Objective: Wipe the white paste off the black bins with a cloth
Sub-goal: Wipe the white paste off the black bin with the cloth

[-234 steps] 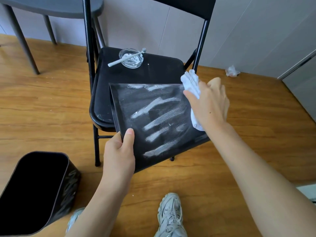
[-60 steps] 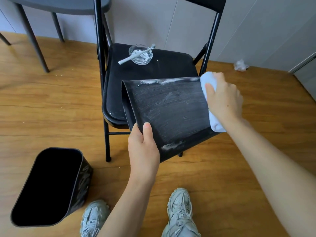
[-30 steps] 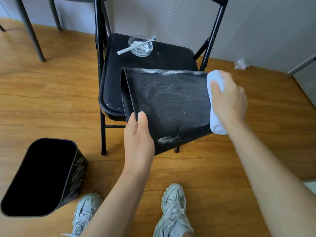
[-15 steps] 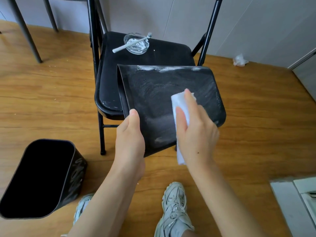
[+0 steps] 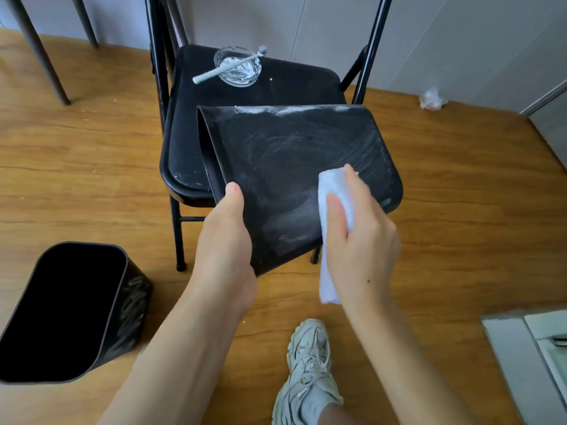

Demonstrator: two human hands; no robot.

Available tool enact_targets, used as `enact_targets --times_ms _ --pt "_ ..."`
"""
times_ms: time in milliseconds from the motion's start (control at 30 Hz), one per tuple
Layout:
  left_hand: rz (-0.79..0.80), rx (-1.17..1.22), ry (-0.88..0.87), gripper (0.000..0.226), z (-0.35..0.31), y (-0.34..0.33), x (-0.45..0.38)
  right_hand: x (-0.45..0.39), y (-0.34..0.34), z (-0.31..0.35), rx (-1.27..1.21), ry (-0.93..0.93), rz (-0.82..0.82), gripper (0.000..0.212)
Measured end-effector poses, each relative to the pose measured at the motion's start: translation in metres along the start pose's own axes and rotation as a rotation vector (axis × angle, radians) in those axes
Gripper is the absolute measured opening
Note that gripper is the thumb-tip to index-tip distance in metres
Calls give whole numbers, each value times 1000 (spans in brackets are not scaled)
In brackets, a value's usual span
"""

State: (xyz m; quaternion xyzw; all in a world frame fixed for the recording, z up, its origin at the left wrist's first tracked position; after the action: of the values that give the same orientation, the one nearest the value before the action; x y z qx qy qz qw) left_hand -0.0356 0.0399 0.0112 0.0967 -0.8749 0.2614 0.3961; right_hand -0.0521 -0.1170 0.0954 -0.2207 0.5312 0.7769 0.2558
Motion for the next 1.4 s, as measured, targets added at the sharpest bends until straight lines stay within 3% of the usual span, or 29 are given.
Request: enact_targets --times_ms 100,233,433,667,800,933,1000,1067,1200,1300,1400 --pt "45 5 6 34 5 -4 4 19 -12 36 -155 82 105 38" --pt "59 -1 28 42 10 1 3 31 -22 70 -284 198 246 44" --pt "-1 -13 31 26 4 3 3 11 -6 36 -30 159 148 36" --pt "17 -39 18 36 4 3 10 37 -22 65 -263 189 216 37" --pt "-56 -40 51 32 1 6 9 29 -17 47 -184 220 203 35" --pt "-130 -49 39 40 -2 6 8 2 4 -37 8 -24 62 34" --pt "-119 -58 30 29 -2 2 8 -4 9 -88 63 -236 41 37" --pt "-121 -68 19 26 -2 1 8 -7 10 -112 46 -336 39 38" --pt "-133 -120 -35 46 -1 0 3 -5 2 -46 -35 -106 29 36" --pt "-139 -212 -123 32 -9 6 2 19 -20 31 -148 176 198 39" --pt "-146 -251 -173 33 -18 11 6 16 -19 36 -144 242 209 38"
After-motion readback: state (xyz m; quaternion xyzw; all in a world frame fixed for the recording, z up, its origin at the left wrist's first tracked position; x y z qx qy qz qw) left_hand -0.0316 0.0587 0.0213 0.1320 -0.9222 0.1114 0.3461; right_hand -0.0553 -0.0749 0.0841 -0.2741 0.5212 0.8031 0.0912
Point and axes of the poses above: each hand's wrist, its own x-axis away from the middle knuckle, its own y-axis out of the back of the hand, z = x × y, the point moved 9 cm from there along -x, towards the middle knuckle, and after that the axes turned 6 degrees about y, right-handed, at the moved point
